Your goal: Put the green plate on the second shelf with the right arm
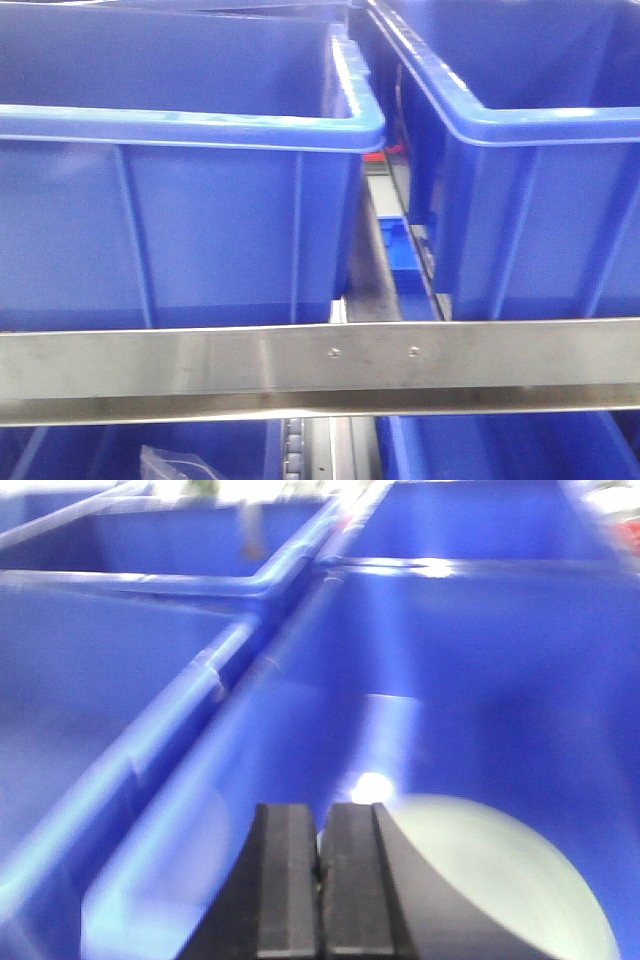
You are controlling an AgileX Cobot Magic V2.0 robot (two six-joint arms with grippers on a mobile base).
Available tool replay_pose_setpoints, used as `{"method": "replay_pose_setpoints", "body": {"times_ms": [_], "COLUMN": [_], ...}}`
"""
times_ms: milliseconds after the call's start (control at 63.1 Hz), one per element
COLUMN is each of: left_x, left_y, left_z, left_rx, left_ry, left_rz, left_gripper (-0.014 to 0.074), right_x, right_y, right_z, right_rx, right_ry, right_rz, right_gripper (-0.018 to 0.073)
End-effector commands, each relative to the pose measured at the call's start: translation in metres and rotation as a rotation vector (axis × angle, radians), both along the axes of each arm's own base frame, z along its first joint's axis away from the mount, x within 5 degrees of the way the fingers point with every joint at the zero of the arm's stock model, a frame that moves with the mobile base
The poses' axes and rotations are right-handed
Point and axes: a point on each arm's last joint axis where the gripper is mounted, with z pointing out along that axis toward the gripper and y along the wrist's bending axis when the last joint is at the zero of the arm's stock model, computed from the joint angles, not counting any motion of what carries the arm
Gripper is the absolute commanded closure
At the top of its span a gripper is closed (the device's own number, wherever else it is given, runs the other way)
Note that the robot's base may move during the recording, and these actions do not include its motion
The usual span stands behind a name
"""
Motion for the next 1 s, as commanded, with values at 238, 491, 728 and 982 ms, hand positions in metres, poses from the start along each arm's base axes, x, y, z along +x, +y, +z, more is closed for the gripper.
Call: {"method": "replay_pose_setpoints", "body": {"times_ms": [238,491,728,982], "left_x": [0.0,0.0,0.0,0.0], "left_y": [0.0,0.0,0.0,0.0], "left_z": [-0.006,-0.006,-0.006,-0.006], "left_rx": [-0.016,-0.016,-0.016,-0.016], "left_ry": [-0.053,-0.053,-0.053,-0.053], "left_rz": [0.003,0.003,0.003,0.003], "left_gripper": [0.0466,0.0466,0.0466,0.0466], "right_x": [-0.027,-0.031,-0.03,-0.03], "right_y": [-0.025,-0.034,-0.021,-0.023], "right_z": [-0.056,-0.056,-0.059,-0.058], "right_rx": [0.036,0.025,-0.021,0.103], "right_ry": [-0.114,-0.14,-0.11,-0.097], "right_rz": [-0.218,-0.381,-0.242,-0.259], "right_gripper": [0.0508,0.0508,0.0508,0.0508]}}
